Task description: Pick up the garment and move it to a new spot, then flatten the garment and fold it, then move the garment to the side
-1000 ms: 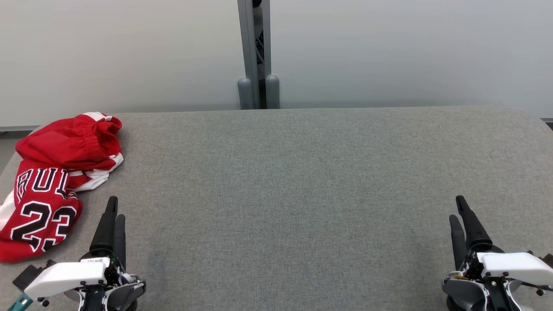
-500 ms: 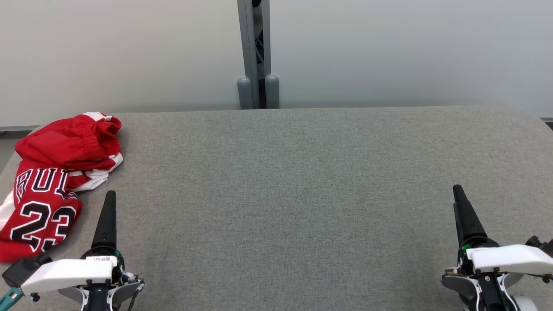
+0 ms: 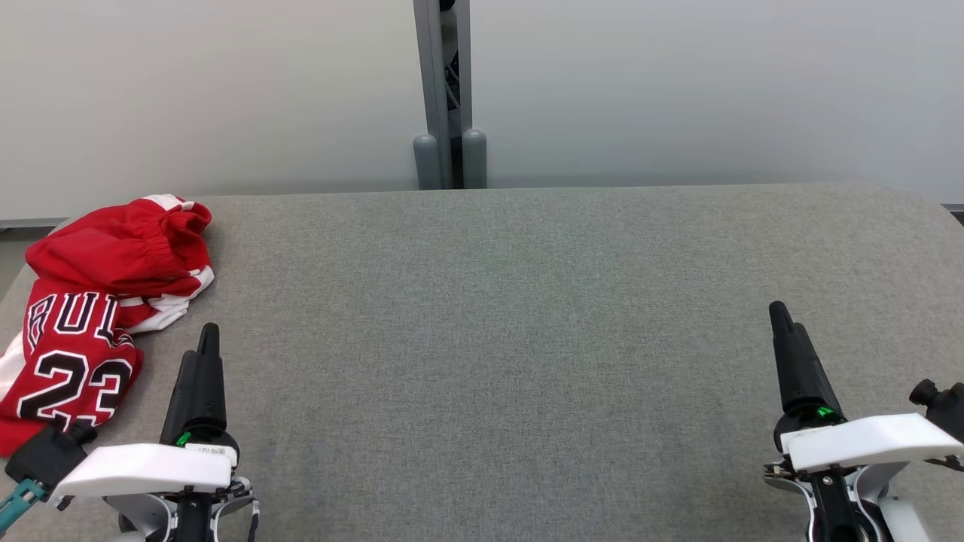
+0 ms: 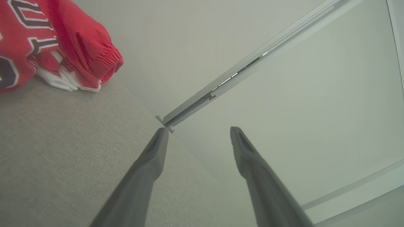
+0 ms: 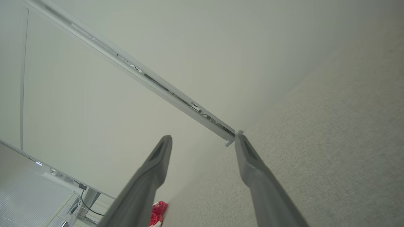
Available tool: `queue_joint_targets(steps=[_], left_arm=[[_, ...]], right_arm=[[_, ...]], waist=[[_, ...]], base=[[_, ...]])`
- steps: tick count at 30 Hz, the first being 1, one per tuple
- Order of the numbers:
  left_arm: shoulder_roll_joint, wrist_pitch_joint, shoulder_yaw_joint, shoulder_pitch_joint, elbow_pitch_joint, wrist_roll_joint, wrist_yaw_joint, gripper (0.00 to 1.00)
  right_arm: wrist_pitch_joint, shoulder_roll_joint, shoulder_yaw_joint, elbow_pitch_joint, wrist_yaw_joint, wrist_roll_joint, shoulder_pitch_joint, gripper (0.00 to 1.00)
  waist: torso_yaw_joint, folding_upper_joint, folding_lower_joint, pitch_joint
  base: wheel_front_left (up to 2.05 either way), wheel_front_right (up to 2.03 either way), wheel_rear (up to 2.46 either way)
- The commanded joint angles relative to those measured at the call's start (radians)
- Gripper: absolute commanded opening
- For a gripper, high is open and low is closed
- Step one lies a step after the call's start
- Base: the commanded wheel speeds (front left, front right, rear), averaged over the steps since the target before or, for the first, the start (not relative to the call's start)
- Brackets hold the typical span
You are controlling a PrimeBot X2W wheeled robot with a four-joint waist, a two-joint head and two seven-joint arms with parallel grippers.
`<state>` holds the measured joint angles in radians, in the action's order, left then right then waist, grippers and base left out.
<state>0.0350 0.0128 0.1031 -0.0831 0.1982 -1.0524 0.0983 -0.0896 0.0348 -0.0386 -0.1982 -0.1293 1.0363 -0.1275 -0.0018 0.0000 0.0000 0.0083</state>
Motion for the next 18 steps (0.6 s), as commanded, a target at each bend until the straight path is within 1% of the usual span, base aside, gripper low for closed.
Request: queue_joint_targets(steps=[1,10,18], left_arm=[[0.01,0.011,-0.007,-0.004,-0.025,0.051,-0.006,1.0],[0.011,0.046,-0.037,0.018,-0.042,0.259,-0.022,1.0],[0.013,0.076,-0.048,0.041,-0.04,0.394,-0.034,1.0]], right_arm=[[-0.012,0.009,-0.004,0.025,-0.001,-0.046,-0.006,1.0],[-0.036,0.011,-0.031,0.038,-0.002,-0.214,0.003,1.0],[-0.057,0.012,-0.051,0.033,-0.002,-0.33,0.007,1.0]], waist=[[0.0,0.0,0.0,0.0],[-0.001,0.0,0.0,0.002],[-0.001,0.0,0.0,0.004]], base=[[0.0,0.0,0.0],[0.0,0.0,0.0],[0.0,0.0,0.0]])
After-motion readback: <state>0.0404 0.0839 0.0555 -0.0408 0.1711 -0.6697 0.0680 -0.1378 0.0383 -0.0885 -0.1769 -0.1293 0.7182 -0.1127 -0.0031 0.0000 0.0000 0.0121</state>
